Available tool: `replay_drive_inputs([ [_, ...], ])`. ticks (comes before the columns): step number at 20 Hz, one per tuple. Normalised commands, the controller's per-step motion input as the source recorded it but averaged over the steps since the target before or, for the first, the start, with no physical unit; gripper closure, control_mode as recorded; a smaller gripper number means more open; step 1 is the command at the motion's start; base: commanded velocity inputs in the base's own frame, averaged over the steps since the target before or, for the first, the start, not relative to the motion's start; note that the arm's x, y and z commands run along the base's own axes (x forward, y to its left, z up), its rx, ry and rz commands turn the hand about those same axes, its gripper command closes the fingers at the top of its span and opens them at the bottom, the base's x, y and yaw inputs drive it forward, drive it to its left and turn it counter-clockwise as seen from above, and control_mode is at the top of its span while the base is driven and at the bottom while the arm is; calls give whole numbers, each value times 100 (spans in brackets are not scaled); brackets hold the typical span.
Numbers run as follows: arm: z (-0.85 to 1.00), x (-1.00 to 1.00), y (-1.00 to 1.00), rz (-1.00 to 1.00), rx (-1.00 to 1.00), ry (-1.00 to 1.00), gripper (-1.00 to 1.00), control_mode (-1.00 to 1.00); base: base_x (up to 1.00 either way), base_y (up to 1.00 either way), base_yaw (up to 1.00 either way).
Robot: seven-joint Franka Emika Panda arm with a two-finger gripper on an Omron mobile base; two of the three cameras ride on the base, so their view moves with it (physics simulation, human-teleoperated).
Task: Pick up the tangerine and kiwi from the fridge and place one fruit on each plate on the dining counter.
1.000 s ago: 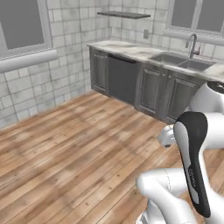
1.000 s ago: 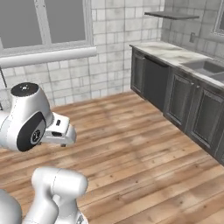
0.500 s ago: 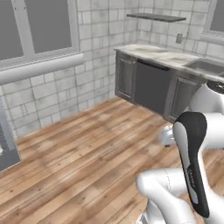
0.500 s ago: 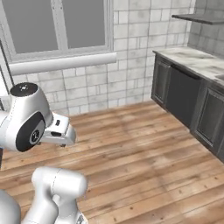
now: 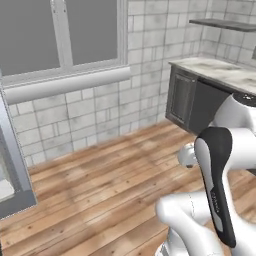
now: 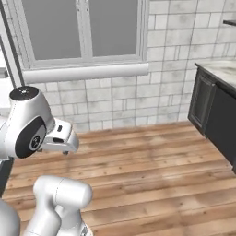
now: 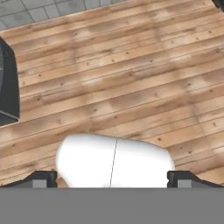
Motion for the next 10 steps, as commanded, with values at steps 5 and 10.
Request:
replay_drive_inputs([
  [5, 0, 0, 0, 0, 0, 0, -100, 100, 37, -71, 33],
  [10, 0, 0, 0, 0, 0, 0, -100, 100, 35, -60, 35],
])
